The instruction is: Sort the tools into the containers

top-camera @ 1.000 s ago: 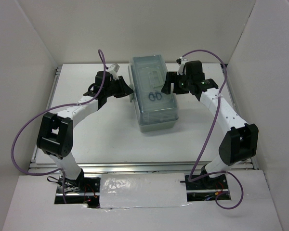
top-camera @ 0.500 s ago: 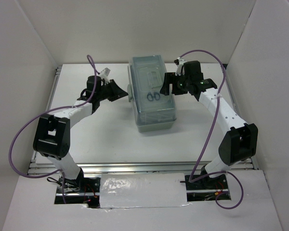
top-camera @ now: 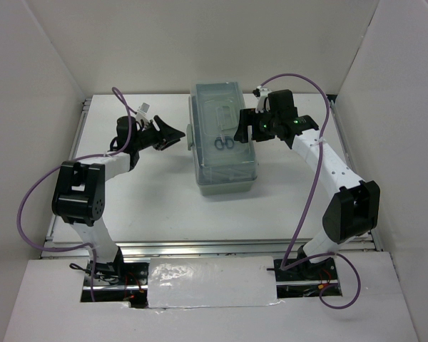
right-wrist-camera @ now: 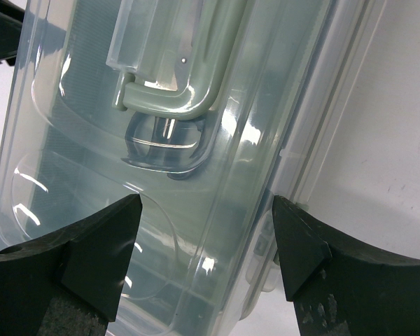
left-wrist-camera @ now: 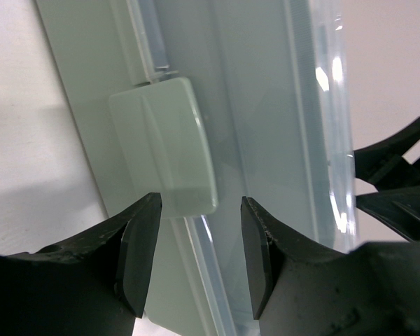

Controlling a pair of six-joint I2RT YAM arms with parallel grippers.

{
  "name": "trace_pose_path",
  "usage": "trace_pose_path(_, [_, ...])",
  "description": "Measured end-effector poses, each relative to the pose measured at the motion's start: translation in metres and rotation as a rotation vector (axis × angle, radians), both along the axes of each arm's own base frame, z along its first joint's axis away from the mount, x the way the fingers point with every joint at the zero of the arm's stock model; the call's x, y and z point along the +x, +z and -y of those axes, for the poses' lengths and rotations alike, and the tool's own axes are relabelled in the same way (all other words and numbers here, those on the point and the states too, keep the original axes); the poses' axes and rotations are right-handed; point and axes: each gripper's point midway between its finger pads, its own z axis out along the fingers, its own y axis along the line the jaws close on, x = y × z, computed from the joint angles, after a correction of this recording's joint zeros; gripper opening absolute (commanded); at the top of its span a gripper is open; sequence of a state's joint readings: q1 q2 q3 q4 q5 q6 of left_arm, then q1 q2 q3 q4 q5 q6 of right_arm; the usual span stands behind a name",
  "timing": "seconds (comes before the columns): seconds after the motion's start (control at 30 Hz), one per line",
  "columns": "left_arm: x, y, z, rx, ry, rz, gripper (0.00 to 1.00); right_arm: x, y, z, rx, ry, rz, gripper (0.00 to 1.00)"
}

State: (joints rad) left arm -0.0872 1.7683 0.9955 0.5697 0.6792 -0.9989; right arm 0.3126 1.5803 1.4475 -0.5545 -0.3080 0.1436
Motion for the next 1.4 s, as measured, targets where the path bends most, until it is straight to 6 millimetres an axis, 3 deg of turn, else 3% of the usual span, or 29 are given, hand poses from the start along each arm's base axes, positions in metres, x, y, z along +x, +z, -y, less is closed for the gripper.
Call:
trace_pose_path(0.17, [0.005, -0.016, 0.005, -0.009, -0.006, -0.038, 0.60, 0.001, 0.000, -0.002, -0.004, 0.008, -0.002, 0.82])
trace_pose_path(0.33, [0.010, -0.018, 0.013, -0.081, -0.023, -0.039, 0.69, 0.001, -0.001, -0.007, -0.005, 0.020, -0.002, 0.82])
trace_pose_path(0.43, [0.014, -0.023, 0.018, -0.139, -0.035, -0.048, 0.70, 0.002, -0.001, -0.009, -0.008, 0.027, -0.001, 0.82])
trace_pose_path(0.67, [0.022, -0.032, 0.016, -0.222, -0.023, -0.078, 0.66, 0.002, -0.001, -0.009, -0.011, 0.030, -0.001, 0.78])
trace_pose_path(1.4, [0.034, -0.032, 0.015, -0.385, 0.018, -0.101, 0.61, 0.005, -0.002, -0.014, -0.015, 0.049, -0.011, 0.71])
